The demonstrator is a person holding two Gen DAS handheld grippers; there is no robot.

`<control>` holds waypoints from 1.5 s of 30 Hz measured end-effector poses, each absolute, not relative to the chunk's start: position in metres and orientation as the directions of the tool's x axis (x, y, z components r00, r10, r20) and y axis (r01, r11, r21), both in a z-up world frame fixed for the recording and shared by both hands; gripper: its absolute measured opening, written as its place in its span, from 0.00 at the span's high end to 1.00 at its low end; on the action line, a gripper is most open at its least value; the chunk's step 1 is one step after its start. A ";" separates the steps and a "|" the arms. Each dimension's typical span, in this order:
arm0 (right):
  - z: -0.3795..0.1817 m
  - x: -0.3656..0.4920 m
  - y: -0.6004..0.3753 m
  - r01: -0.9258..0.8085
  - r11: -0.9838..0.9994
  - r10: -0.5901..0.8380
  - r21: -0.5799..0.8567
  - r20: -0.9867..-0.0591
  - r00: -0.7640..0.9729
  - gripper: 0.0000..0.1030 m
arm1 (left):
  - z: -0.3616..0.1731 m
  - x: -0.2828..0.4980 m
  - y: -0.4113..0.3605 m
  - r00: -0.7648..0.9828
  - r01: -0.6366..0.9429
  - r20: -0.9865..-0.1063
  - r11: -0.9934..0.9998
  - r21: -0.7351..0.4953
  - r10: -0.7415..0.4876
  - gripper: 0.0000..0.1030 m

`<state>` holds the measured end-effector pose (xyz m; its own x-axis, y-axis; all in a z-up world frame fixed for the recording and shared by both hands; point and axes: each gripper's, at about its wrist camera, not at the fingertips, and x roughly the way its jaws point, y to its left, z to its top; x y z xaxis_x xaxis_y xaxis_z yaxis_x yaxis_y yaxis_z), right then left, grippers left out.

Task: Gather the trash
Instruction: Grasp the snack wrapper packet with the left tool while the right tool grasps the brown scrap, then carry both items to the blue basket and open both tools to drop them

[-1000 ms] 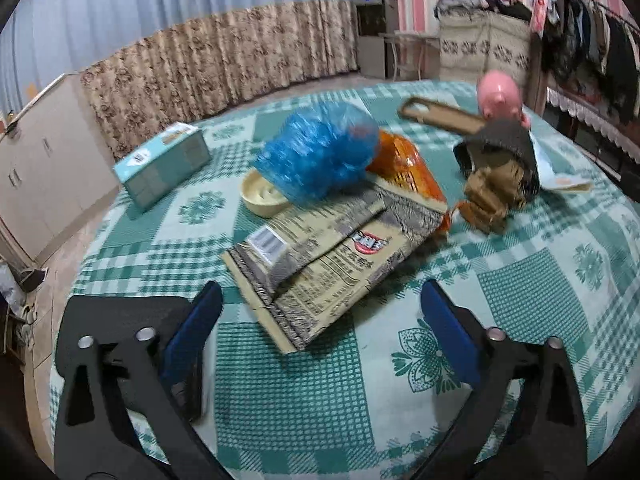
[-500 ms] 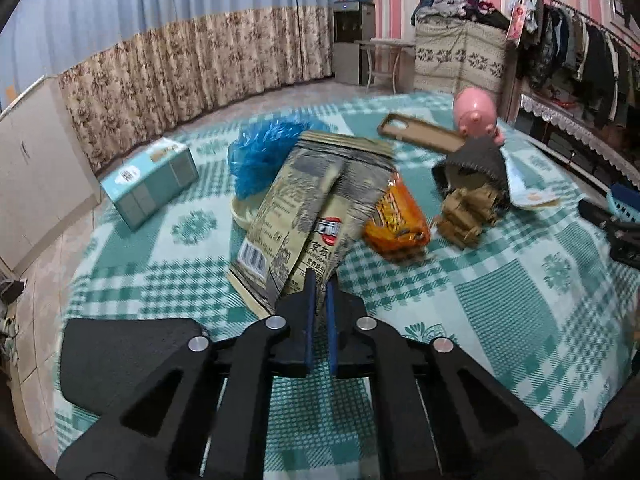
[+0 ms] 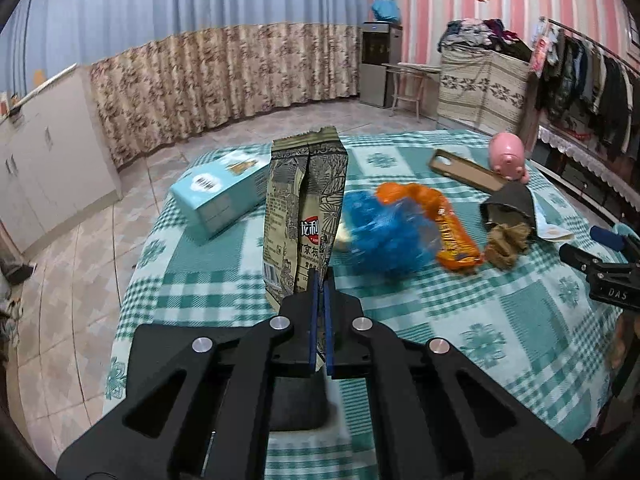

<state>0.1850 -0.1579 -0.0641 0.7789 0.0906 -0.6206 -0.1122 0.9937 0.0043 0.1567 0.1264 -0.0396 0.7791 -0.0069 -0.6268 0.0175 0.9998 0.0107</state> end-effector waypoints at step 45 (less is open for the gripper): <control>0.022 0.058 -0.366 0.235 0.969 -0.175 0.076 -0.464 0.869 0.73 | 0.055 0.099 -0.120 0.810 0.451 -0.455 0.889 0.078 -0.370 0.99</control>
<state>0.0582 -0.3664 0.0221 0.8686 -0.1746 -0.4637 0.2352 0.9690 0.0756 0.0987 -0.1198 0.0547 0.8097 -0.3702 -0.4553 0.4506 0.8893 0.0782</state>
